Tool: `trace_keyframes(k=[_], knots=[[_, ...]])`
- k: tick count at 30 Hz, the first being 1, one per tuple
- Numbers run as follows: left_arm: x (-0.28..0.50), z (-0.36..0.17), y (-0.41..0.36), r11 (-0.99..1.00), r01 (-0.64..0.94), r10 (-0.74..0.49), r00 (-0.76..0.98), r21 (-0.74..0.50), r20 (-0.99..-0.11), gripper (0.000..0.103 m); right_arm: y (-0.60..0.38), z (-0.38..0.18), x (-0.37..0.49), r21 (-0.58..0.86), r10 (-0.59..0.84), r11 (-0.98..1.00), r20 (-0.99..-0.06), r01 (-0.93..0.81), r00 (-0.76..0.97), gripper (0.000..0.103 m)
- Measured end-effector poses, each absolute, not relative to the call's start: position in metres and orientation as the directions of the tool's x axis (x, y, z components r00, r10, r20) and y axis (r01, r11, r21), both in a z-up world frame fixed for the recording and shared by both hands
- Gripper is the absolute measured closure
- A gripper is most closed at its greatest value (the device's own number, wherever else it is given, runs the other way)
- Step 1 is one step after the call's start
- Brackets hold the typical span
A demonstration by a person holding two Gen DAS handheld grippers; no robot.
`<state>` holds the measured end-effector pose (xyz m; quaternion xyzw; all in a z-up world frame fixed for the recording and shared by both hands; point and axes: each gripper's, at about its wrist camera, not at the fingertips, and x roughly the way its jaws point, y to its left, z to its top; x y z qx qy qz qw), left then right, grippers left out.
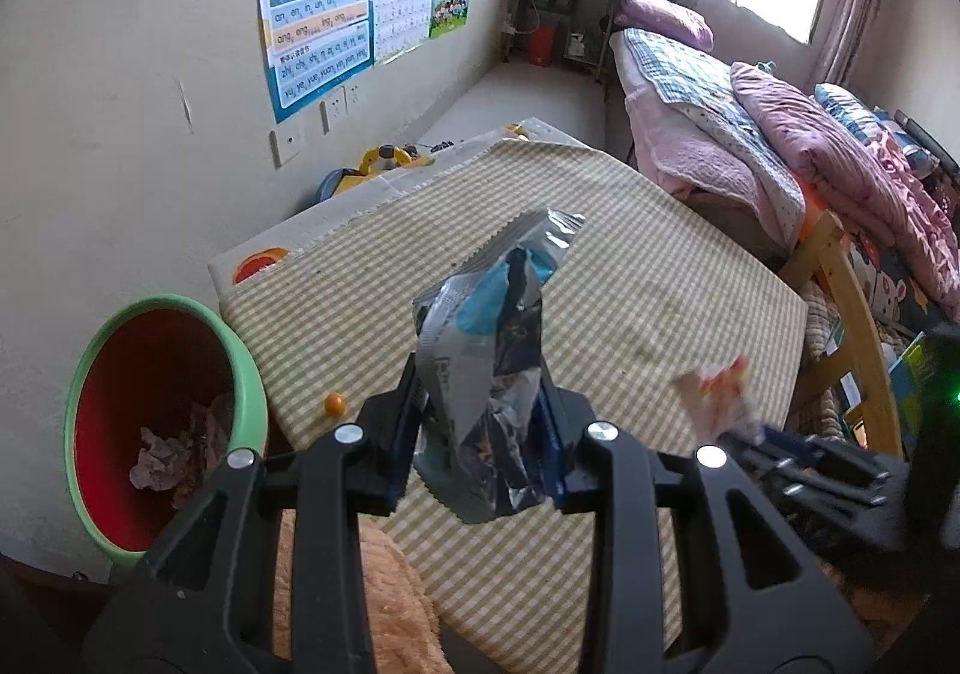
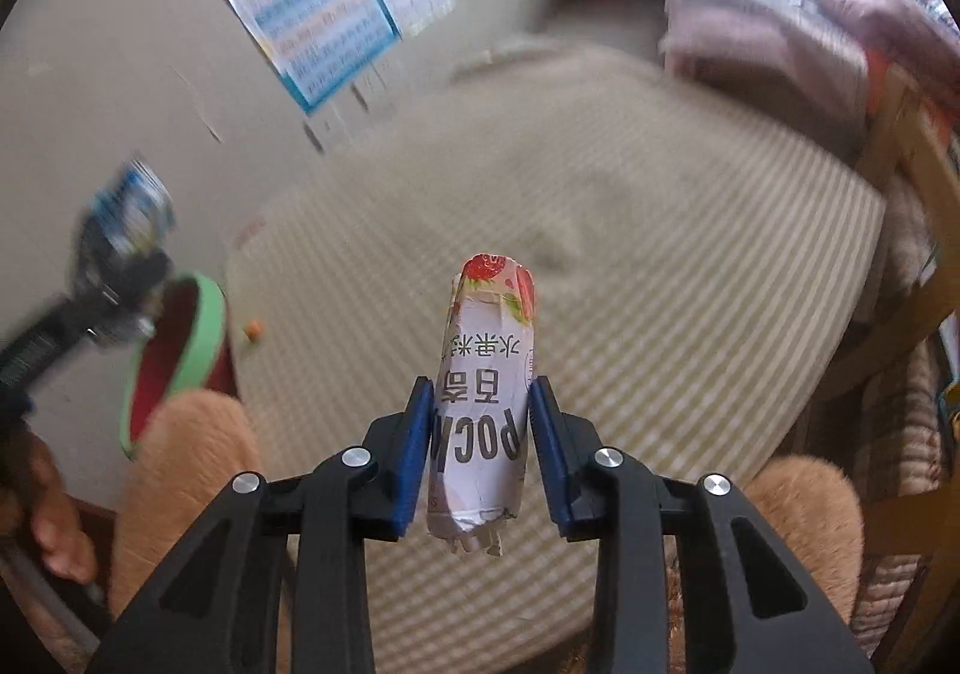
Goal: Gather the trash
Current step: 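Carry the blue-silver wrapper and white drink pouch over the red bin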
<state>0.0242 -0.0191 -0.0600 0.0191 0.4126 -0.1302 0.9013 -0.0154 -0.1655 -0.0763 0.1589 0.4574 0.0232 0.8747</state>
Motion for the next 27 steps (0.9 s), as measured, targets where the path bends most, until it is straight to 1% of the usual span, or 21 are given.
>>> trace_keyframes(k=[7, 13, 27], knots=[[0.024, -0.052, 0.000, 0.970, 0.226, -0.222, 0.650, -0.094, -0.727, 0.070, -0.135, -0.034, -0.008, 0.304, 0.212, 0.952, -0.729, 0.029, 0.651, 0.071], [0.024, -0.048, 0.027, 0.978, 0.182, -0.200, 0.673, -0.103, -0.712, 0.070, -0.106, -0.018, 0.002, 0.288, 0.240, 0.957, -0.703, -0.040, 0.669, 0.070], [0.027, -0.057, 0.078, 0.984, 0.091, -0.175, 0.674, -0.154, -0.718, 0.070, -0.058, -0.019, 0.011, 0.238, 0.250, 0.965, -0.728, -0.107, 0.638, 0.070]])
